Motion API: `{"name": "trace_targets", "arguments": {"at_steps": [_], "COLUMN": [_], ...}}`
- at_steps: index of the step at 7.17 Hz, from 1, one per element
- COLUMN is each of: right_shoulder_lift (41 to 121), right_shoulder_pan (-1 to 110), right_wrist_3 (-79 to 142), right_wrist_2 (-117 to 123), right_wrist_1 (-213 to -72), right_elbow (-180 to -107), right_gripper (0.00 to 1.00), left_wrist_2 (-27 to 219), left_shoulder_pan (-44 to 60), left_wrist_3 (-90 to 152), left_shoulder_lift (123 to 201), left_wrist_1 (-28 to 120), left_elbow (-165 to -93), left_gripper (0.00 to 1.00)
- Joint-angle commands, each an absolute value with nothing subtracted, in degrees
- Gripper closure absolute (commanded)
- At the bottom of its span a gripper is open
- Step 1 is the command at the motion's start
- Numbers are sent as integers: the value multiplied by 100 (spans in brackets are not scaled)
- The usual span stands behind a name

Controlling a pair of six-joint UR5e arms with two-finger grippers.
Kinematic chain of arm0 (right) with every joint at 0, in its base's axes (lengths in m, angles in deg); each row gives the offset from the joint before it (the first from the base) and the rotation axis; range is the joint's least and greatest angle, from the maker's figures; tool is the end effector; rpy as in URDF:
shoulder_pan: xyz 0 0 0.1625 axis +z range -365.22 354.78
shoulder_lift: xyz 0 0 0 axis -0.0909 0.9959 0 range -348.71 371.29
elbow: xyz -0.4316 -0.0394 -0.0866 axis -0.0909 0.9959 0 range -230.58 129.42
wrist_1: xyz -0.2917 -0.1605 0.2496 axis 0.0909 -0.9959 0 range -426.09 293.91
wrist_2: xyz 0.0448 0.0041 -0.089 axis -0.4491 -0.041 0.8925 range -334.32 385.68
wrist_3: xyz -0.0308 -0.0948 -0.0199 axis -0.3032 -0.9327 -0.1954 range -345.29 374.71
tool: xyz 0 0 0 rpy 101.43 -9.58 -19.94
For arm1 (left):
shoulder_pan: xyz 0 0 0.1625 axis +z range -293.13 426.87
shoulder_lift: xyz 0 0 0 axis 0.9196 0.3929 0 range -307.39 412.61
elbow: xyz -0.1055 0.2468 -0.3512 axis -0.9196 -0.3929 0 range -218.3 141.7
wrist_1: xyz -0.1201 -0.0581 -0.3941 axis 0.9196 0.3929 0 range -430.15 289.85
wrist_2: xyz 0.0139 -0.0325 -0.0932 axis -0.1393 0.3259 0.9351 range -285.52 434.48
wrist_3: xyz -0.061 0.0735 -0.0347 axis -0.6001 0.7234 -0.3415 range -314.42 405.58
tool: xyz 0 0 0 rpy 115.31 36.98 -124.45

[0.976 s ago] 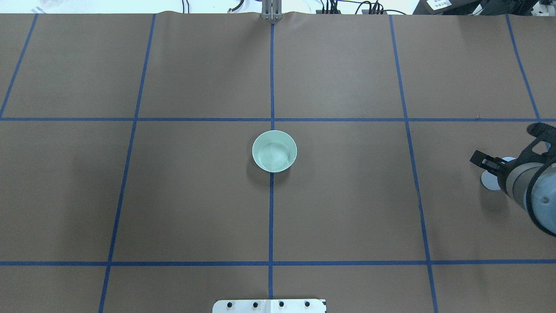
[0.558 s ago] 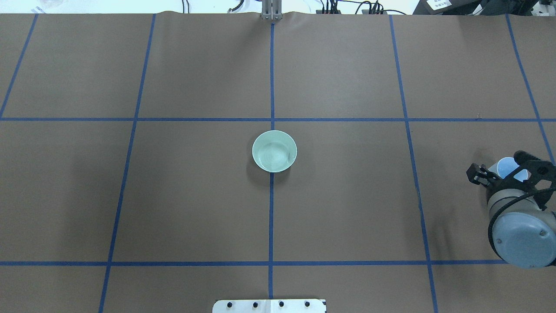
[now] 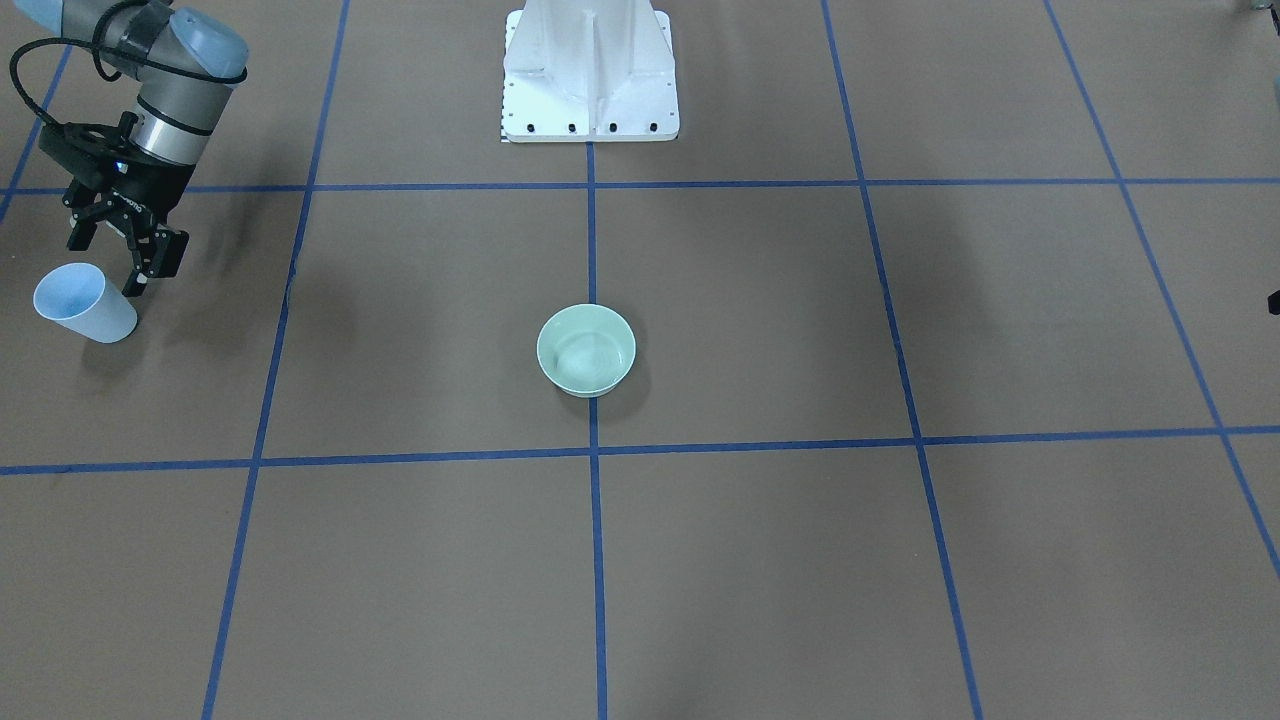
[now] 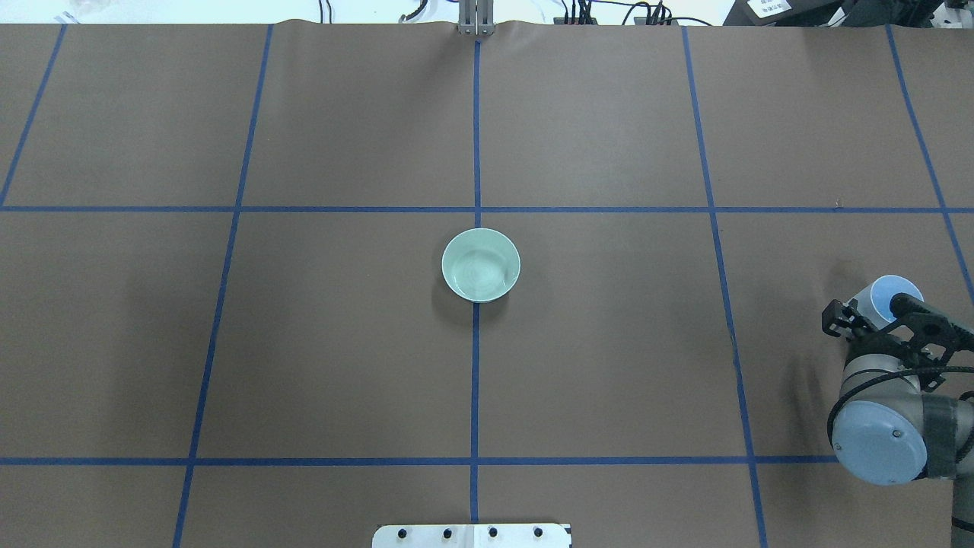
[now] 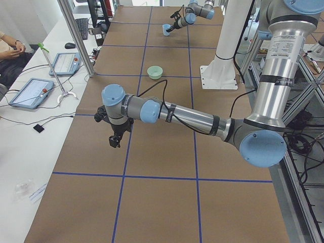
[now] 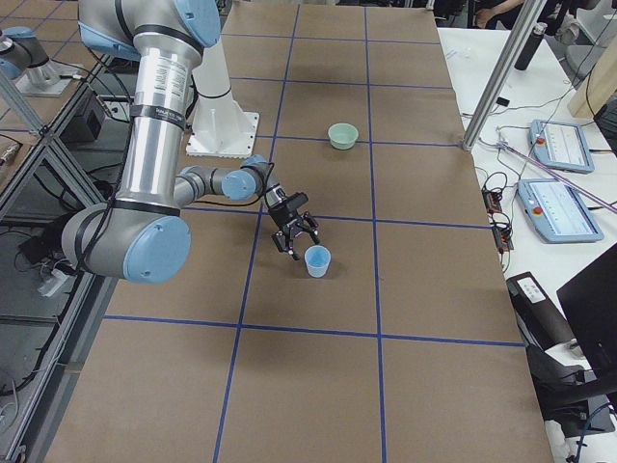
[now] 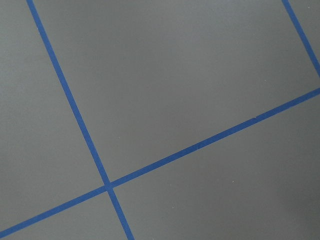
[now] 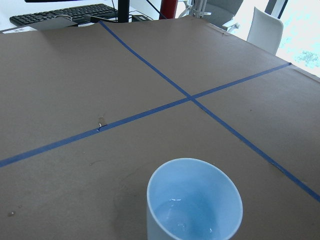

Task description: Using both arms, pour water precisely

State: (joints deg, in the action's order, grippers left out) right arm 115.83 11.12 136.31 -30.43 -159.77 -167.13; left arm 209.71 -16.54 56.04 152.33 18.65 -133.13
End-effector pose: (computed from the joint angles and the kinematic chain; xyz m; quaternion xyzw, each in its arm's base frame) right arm -0.3166 -0.2908 0.5773 0.2789 -0.1076 0.4069 0.8632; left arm 0.0047 -0.5729 0.5458 0.1202 0.3781 0.1802 0.9001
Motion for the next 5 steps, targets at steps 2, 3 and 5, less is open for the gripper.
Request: {"name": "trace_targets", "arguments": {"at_steps": [2,3,5], "right_shoulder_lift": [11080,11087,11149], "right_shoulder_pan": [1113,1165,1254], "right_wrist_3": [13758,13758,13758], "right_wrist_2": [-2829,-2785,-2697], "right_wrist_1": [-15978,-15978,-15987], "right_elbow": [-15949,-15930,-15851], "right_gripper": [0,1,1], "left_wrist_2": [20974,20974,20974], "left_shoulder_pan": [-1654,-1654,-1654], "left_wrist_3": [5604,5604,5604], "left_shoulder_lift": [15228,15228,15219], "left_wrist_1": [1853,1853,1844], "left_elbow": [-13322,-13323,-13314], "left_gripper": [0,0,0]}}
